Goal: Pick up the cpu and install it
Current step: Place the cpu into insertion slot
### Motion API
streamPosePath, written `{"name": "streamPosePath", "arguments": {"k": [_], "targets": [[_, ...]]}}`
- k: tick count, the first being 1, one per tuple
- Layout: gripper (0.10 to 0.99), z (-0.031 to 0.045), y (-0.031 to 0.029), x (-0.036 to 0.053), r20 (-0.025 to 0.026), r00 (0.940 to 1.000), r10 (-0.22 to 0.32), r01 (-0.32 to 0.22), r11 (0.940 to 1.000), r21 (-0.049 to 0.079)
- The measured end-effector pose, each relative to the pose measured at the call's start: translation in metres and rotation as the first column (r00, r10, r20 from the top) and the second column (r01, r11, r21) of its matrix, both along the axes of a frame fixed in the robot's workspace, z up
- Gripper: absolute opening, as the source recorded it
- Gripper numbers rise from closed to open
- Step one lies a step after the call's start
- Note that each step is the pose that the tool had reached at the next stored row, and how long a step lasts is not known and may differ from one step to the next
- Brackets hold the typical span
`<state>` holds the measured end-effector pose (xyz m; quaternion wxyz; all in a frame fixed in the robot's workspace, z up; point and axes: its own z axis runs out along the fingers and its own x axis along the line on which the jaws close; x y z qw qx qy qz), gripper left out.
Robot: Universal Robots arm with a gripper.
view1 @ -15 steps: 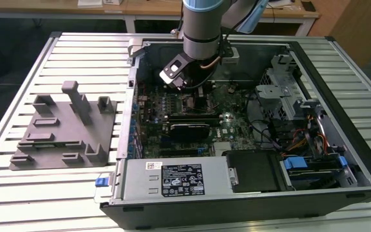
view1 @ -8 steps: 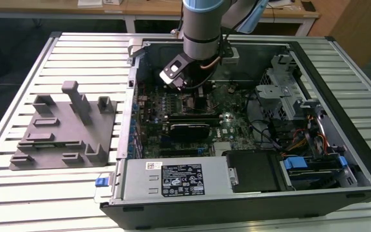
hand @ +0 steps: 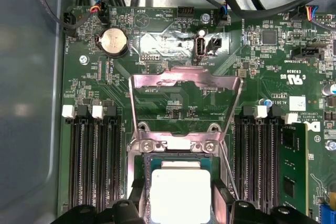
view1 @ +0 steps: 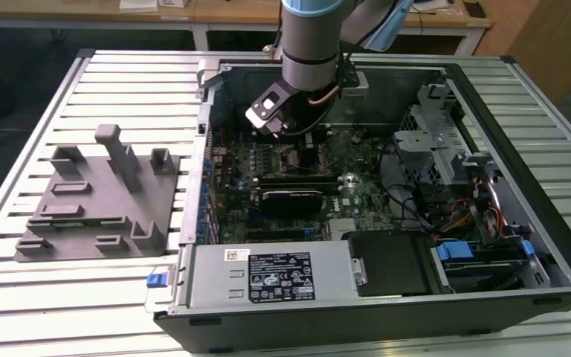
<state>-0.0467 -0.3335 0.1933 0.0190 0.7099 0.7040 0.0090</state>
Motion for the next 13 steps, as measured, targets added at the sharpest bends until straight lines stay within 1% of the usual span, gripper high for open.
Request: {"name": "streamPosePath", "arguments": {"k": [10,11,12,13], "targets": [[0.612,0.0010,0.0000,0.0000,0.0001,1.0000,0.000,0.000,1.0000,0.000],[0.600,0.0010,0.0000,0.0000,0.0001,1.0000,0.000,0.000,1.0000,0.000],[0.537,0.0012,0.0000,0.0000,-0.0001,1.0000,0.000,0.000,1.0000,0.000],[0.537,0.0012,0.0000,0.0000,0.0000,1.0000,0.000,0.000,1.0000,0.000]]}}
